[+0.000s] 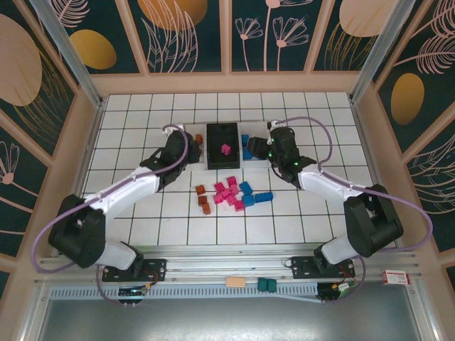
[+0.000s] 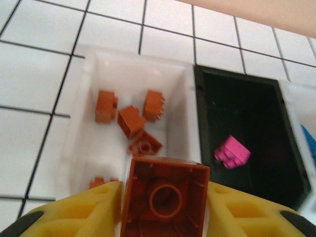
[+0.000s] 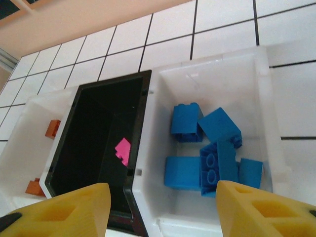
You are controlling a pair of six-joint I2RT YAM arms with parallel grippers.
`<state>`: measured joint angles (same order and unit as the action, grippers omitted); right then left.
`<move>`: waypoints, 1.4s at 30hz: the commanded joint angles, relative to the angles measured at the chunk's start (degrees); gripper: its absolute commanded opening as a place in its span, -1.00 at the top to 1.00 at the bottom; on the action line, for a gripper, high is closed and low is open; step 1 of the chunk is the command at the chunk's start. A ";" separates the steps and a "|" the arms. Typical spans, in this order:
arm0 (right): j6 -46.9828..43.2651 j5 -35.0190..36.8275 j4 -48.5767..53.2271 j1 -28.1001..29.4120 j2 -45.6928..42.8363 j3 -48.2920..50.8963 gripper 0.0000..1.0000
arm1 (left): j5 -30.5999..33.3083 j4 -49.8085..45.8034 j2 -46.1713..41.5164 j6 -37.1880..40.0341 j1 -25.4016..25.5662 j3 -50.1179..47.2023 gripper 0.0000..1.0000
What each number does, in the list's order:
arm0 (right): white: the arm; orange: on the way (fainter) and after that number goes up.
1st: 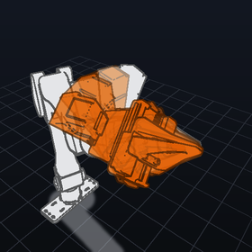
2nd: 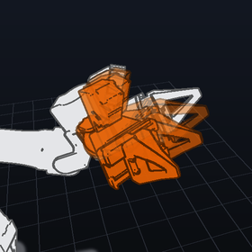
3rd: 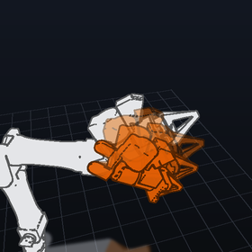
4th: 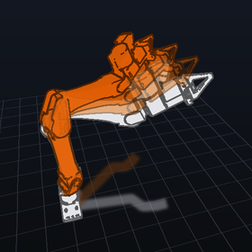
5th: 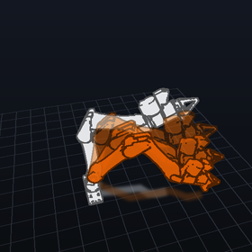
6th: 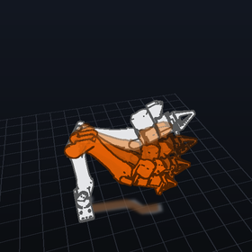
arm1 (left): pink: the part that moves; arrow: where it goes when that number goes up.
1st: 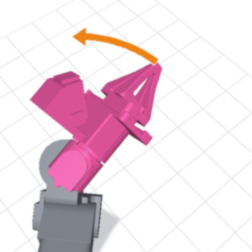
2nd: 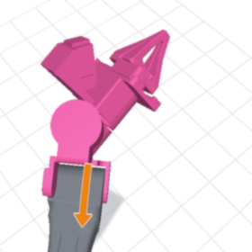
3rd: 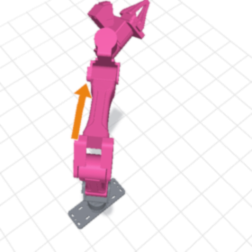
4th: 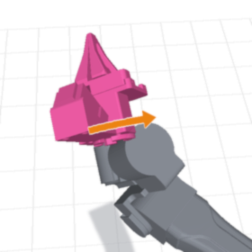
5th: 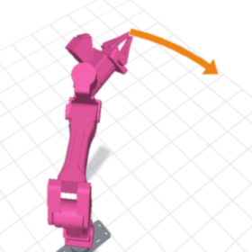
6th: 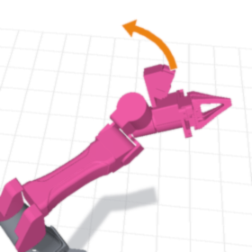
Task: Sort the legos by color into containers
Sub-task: Place the lego in the container, then pick up the lego from the center of the table.
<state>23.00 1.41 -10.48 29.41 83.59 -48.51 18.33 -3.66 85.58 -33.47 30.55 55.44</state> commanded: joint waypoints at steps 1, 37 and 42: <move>0.70 -0.27 -0.36 0.39 -3.67 1.89 -0.18 | 0.54 0.12 5.91 3.22 -2.03 5.25 0.06; 0.55 -0.79 2.39 5.33 -10.77 8.86 -0.19 | -22.99 9.97 -10.71 -5.79 3.22 -24.65 -0.54; 0.47 0.61 3.08 5.39 -12.11 9.49 -0.19 | -21.59 11.13 -3.72 -4.07 3.21 -22.39 -0.32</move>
<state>23.03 0.54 -7.31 34.28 73.10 -40.16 -2.96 4.80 79.09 -38.37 33.71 31.31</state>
